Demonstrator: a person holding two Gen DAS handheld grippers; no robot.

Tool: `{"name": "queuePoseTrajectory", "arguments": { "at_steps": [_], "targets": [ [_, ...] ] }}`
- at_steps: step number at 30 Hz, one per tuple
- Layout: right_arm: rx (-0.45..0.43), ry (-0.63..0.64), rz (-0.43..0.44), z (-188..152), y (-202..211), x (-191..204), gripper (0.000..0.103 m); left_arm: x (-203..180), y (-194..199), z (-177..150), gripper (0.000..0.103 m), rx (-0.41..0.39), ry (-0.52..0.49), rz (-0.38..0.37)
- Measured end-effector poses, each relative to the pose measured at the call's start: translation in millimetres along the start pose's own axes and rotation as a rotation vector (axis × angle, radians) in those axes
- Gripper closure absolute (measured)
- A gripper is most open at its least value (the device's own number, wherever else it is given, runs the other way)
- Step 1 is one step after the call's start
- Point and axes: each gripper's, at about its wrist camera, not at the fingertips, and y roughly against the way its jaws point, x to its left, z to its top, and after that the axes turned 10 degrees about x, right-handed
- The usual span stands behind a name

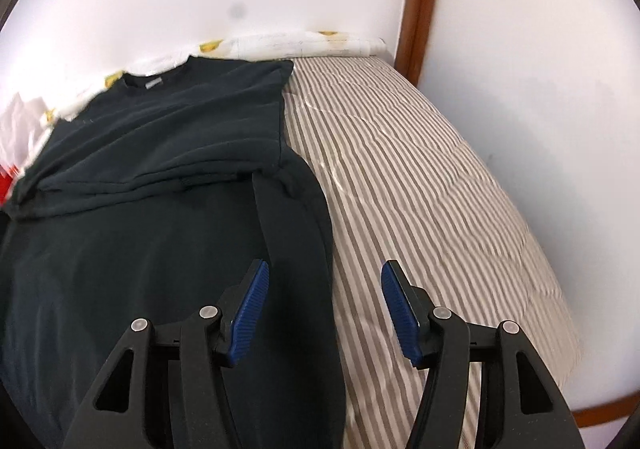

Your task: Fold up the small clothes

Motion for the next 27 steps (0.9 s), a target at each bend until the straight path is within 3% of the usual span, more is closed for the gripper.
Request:
{"name": "queuePoseTrajectory", "arguments": {
  "at_steps": [2,4,8,14,27],
  "targets": [
    [-0.01,-0.013,-0.013,-12.2,5.1,-2.1,0.045,-3.4,7.8,-16.4,0.059,-0.003,-0.015,0.023],
    [0.013,-0.021,0.024,-24.9,6.9,-5.5,0.046,-5.8,14.8,-28.6,0.057,-0.006,-0.021,0.032],
    [0.034,-0.006,0.051,-45.1,9.7,-7.0,0.051,-10.1,30.0,-53.4,0.038,-0.037,-0.034,0.053],
    [0.057,0.015,0.102,-71.6,15.3,-7.4,0.051,-13.7,40.3,-82.6,0.038,-0.035,-0.054,0.076],
    [0.076,0.063,0.127,-101.8,20.5,-7.8,0.051,22.1,44.9,-133.5,0.04,-0.021,0.037,0.057]
  ]
}}
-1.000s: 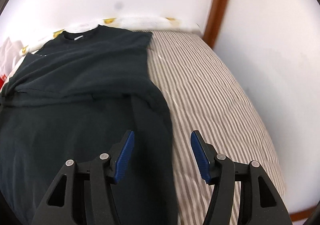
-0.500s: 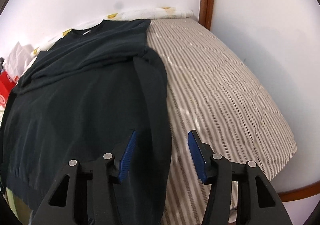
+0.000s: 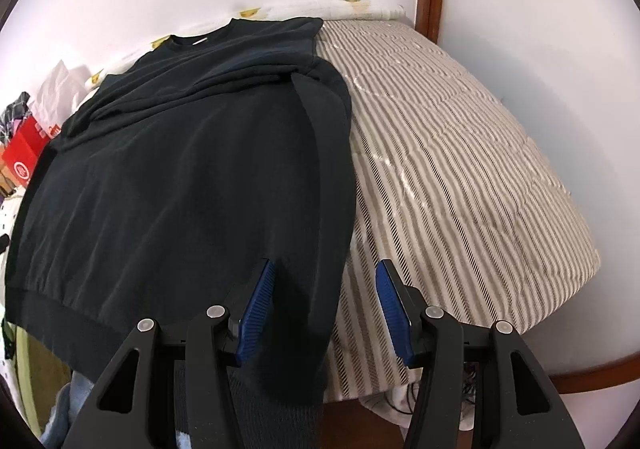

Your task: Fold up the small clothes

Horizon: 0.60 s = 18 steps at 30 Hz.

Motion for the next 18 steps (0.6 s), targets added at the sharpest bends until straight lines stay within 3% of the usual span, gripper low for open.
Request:
{"name": "queuePoseTrajectory", "arguments": {
  "at_steps": [5,8,13,18],
  "targets": [
    [0.007,0.018,-0.007,1.2,-4.5,7.1,0.063,4.7,-9.2,-16.5,0.047,0.042,-0.01,-0.02],
    [0.01,0.019,-0.024,2.7,-5.5,12.2,0.069,-1.7,-8.4,-24.4,0.055,0.021,-0.063,0.031],
    [0.012,-0.018,-0.02,-0.8,-4.6,13.3,0.079,-5.6,-5.6,-33.9,0.064,0.005,-0.101,0.044],
    [0.0,-0.009,-0.079,-3.2,-8.0,22.1,0.08,-7.4,-4.7,-35.3,0.064,-0.01,-0.119,0.048]
  ]
}}
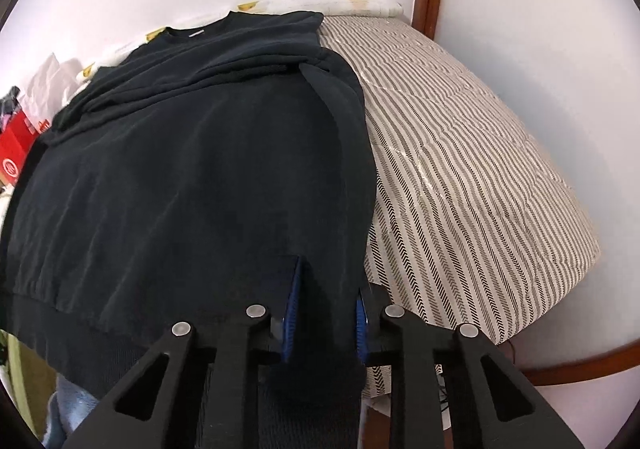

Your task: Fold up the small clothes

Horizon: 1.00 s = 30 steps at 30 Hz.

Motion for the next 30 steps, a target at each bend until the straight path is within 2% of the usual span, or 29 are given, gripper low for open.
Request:
{"name": "queuePoseTrajectory", "arguments": {
  "at_steps": [12,18,19,27,30],
  "targets": [
    [0.027,-0.088,0.044,5.9,-2.2,-9.3,0.079,9.6,0.3,3.1,0.064,-0.013,0.003,-0.067],
    [0.026,-0.064,-0.004,5.3,-0.8,1.2,0.08,23.9,2.1,-0.2,0.064,-0.017,0.061,-0.161],
    [0.024,-0.066,-0.01,5.0,-1.1,2.3,0.078,25.0,1.9,-0.3,0.064,-0.016,0.062,-0.168],
    [0.015,-0.113,0.042,13.1,-6.7,-0.7,0.078,22.3,1.7,-0.3,0.064,-0.007,0.05,-0.143],
    [0.005,-0.083,0.046,15.7,-8.1,3.7,0.079,20.3,1.0,0.0,0.077,-0.004,0.058,-0.112]
  ]
}}
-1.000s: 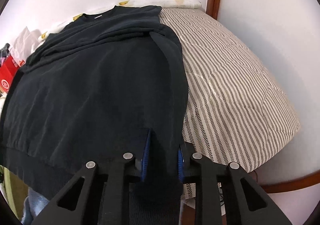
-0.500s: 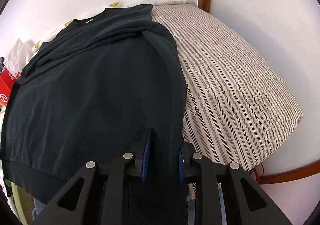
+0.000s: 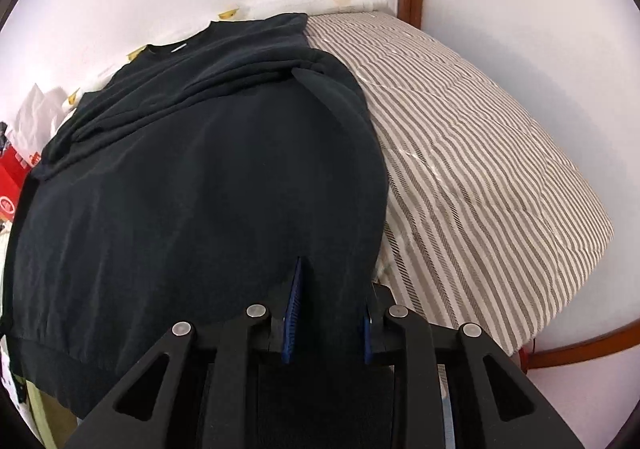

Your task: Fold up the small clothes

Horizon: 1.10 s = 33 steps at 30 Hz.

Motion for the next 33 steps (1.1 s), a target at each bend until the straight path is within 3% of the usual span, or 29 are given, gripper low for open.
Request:
{"name": "queuePoseTrajectory", "arguments": {
  "at_steps": [2,5,9,12,17,25,33],
  "targets": [
    [0.0,0.031,0.014,-0.9,1.2,3.2,0.091,0.3,-1.3,0.2,0.092,0.011,0.017,-0.019],
    [-0.006,0.06,0.006,-3.0,5.2,5.1,0.094,-1.4,-0.5,0.8,0.096,0.023,0.041,-0.016],
    [-0.061,0.05,0.062,-8.3,21.8,-8.5,0.095,-3.2,11.7,-0.1,0.097,-0.006,0.054,-0.021],
    [-0.071,0.064,0.114,-10.0,35.9,-16.7,0.095,-0.5,29.9,-2.1,0.097,-0.049,0.075,-0.069],
    [-0.109,0.094,0.145,-10.3,64.8,-24.4,0.095,5.6,55.4,-10.0,0.097,-0.107,0.136,-0.222],
    [-0.192,0.067,0.208,8.4,84.1,-28.7,0.095,-8.8,73.3,15.1,0.097,-0.166,0.101,-0.202],
    [-0.286,0.001,0.296,62.7,100.9,-20.8,0.095,-4.4,79.8,71.0,0.097,-0.248,0.111,-0.173]
  ]
}}
